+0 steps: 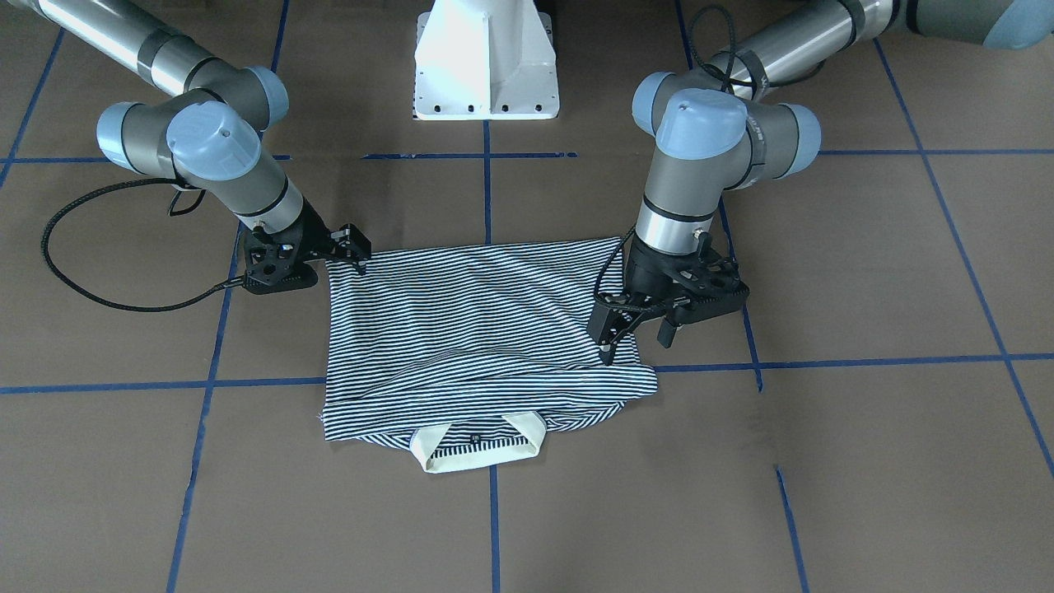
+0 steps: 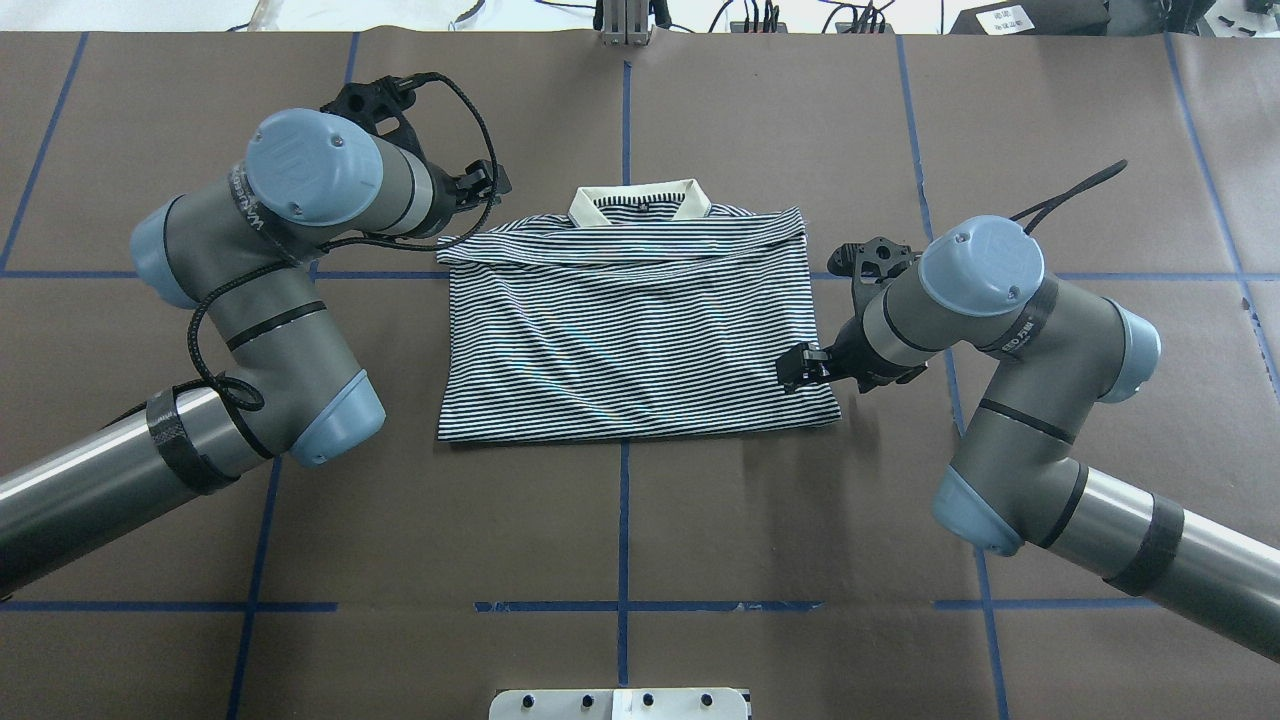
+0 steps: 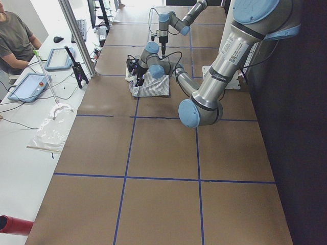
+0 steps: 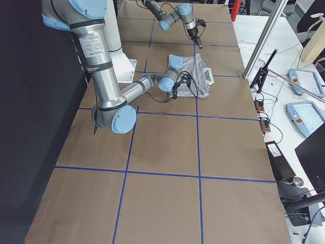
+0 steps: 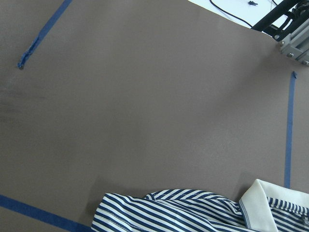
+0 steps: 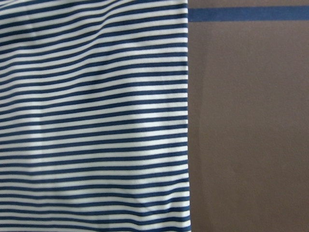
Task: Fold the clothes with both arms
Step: 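Move the right gripper down to the folded shirt's side edge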
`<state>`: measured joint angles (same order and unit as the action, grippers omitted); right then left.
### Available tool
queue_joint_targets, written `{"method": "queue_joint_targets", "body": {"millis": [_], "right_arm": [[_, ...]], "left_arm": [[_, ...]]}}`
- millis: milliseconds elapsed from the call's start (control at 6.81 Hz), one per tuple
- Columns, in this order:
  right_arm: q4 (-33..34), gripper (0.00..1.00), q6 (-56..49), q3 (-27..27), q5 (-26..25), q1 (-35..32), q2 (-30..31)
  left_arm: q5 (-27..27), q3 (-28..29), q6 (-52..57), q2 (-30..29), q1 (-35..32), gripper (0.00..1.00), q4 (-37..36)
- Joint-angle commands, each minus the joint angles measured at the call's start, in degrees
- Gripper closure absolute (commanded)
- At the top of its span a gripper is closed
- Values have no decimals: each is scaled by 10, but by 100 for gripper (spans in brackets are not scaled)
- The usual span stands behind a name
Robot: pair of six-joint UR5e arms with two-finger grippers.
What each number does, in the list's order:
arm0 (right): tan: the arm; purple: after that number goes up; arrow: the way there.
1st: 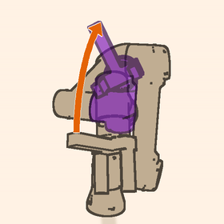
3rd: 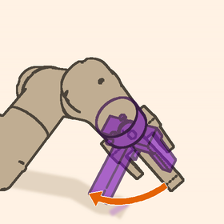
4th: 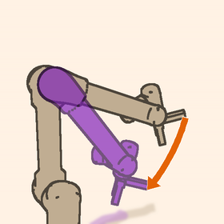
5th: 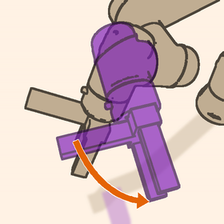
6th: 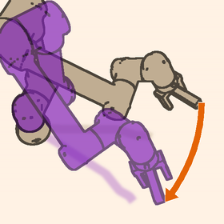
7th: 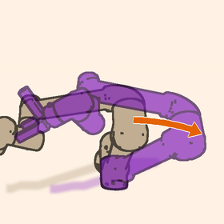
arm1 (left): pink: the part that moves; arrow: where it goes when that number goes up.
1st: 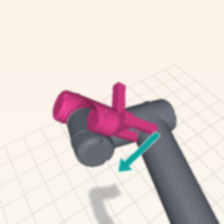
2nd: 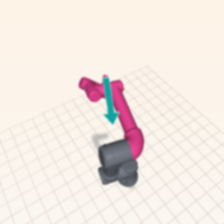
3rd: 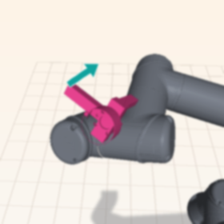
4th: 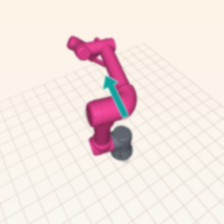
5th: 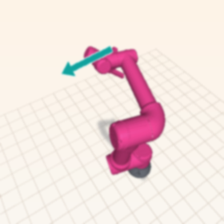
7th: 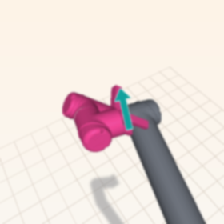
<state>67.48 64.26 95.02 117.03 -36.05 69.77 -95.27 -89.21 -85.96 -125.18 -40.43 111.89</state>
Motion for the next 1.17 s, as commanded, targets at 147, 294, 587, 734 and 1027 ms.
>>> {"method": "queue_joint_targets", "body": {"millis": [147,294,587,734,1027], "right_arm": [[0,39,1,-2,-2,12,-1],[0,70,1,-2,-1,12,-1],[3,100,1,3,1,12,-1],[4,100,1,5,2,12,-1],[5,100,1,37,10,8,22]], "left_arm": [[0,0,0,0,0,0,1],[0,0,0,0,0,0,1],[0,1,0,0,0,0,1],[0,0,0,0,0,0,1],[0,-3,-1,-1,0,0,0]]}}
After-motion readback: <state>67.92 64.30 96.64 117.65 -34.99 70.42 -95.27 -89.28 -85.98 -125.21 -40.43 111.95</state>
